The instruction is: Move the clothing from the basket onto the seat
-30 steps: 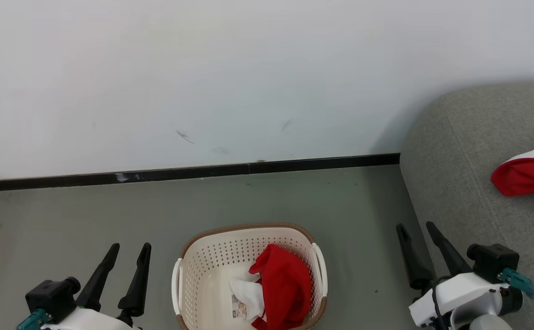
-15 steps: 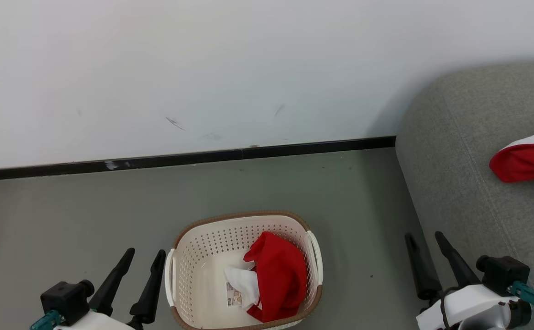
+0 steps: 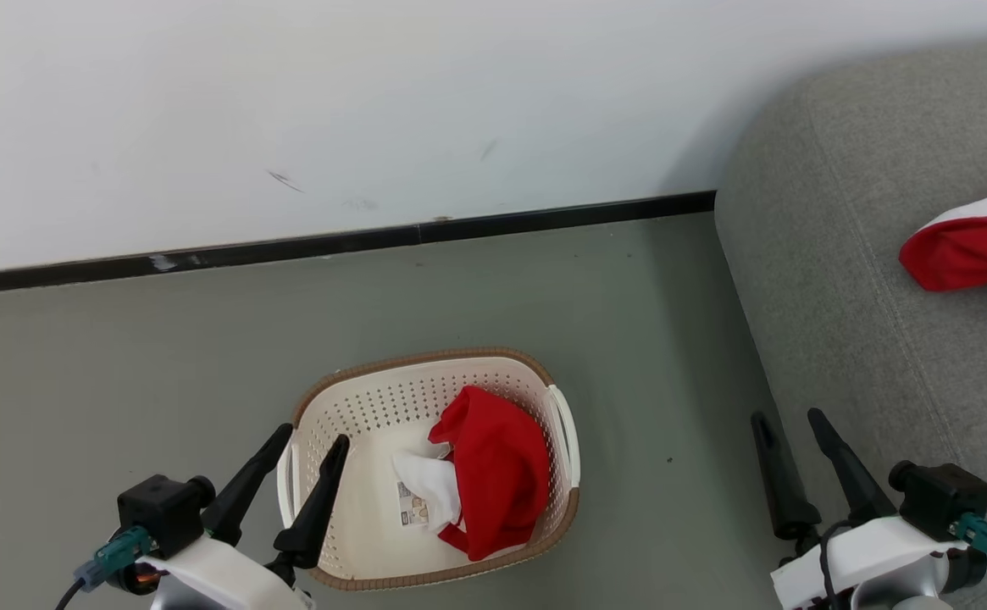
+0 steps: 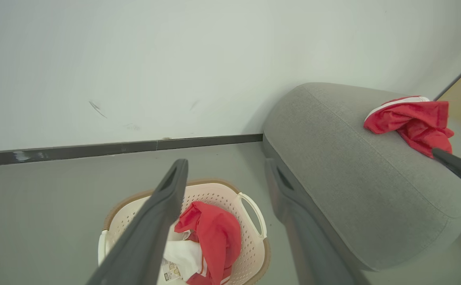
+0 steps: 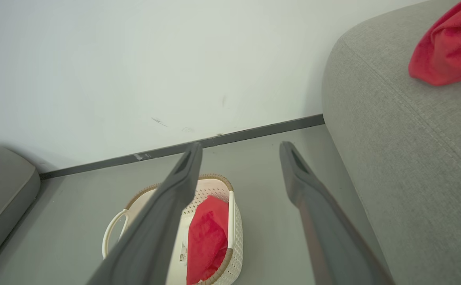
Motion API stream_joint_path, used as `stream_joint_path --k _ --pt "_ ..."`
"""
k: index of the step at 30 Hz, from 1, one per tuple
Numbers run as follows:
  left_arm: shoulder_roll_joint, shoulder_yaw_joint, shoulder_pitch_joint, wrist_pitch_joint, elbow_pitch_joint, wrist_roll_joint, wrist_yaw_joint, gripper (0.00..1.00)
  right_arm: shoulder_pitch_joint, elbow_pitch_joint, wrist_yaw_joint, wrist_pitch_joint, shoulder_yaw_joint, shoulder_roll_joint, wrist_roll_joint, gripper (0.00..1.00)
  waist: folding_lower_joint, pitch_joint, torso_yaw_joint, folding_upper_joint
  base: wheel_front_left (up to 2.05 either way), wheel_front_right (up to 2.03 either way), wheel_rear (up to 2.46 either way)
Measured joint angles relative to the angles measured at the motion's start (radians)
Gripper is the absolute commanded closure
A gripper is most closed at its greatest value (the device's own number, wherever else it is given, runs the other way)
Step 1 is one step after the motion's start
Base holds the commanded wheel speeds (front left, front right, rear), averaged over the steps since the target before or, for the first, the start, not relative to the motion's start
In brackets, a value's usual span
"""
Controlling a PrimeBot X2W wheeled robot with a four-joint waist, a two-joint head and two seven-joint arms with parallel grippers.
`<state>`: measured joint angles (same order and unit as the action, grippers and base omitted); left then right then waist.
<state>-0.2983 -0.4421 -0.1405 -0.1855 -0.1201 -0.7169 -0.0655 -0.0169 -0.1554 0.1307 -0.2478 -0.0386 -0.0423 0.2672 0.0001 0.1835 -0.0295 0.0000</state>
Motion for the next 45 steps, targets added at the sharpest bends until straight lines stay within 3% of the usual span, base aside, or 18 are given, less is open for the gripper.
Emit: stream_joint_path --k 26,45 --pt "-0.018 -0.118 -0.181 0.123 0.008 0.062 -0.04 0.0 -0.064 0.092 0.0 0.0 -0.09 0.0 0.032 0.0 0.0 0.257 -0.121 0.0 0.0 0.0 0.0" --pt "-0.052 -0.129 -0.297 0.212 0.014 0.094 -0.043 0.0 -0.187 0.137 0.0 0.0 -0.16 0.0 0.045 0.0 0.0 0.458 -0.211 0.0 0.0 0.0 0.0"
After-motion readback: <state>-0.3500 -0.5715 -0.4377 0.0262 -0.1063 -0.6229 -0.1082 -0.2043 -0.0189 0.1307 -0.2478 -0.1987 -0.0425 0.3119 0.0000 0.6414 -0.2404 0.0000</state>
